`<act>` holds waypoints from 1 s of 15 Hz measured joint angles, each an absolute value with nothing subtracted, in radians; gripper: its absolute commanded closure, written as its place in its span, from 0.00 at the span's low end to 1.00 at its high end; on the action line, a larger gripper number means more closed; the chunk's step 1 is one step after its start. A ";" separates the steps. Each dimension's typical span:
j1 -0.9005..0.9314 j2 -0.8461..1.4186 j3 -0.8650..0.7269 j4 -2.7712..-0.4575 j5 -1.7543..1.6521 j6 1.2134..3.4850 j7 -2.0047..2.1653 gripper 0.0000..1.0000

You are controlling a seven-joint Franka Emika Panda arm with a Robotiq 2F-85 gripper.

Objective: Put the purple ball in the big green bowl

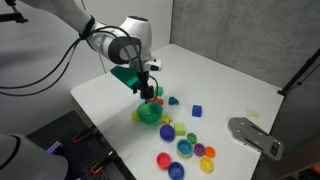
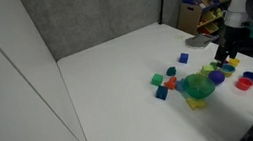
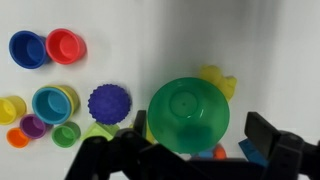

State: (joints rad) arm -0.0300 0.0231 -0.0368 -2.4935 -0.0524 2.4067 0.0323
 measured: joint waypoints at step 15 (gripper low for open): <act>-0.138 0.316 -0.214 -2.362 -0.057 2.663 0.079 0.00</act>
State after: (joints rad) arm -0.1383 0.3160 -0.2145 -2.3615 -0.0570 2.6632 0.0788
